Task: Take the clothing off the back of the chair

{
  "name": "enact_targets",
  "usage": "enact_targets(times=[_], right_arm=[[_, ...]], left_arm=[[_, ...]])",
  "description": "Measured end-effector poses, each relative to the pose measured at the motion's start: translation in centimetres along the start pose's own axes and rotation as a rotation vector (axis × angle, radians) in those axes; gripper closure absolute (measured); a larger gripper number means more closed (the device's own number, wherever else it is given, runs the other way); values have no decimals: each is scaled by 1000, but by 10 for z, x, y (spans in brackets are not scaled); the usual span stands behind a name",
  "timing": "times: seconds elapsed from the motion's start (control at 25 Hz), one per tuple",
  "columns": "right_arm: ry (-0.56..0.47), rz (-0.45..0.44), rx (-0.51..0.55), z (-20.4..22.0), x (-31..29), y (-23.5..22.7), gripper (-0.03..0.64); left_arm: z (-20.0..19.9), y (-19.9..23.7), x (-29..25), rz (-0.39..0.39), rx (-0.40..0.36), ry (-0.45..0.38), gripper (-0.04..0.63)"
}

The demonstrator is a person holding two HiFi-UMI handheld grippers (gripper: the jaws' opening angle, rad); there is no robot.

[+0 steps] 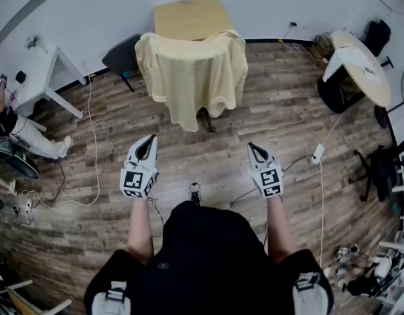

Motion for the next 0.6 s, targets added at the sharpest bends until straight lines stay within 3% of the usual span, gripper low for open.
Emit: enact_targets(times=[0.6], right_arm=[[5,9,11,-19,-69,1,623]], left_arm=[[12,67,-32,2,5,-6,592]])
Point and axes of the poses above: the fingertips, and each gripper's own axes: x backward along the fingers, y to its left, z out of its underside, the point moved 7 cm from there along x, backward along the fingers, and after that the axes turned 9 degrees about -y, right-handed, at the moved point
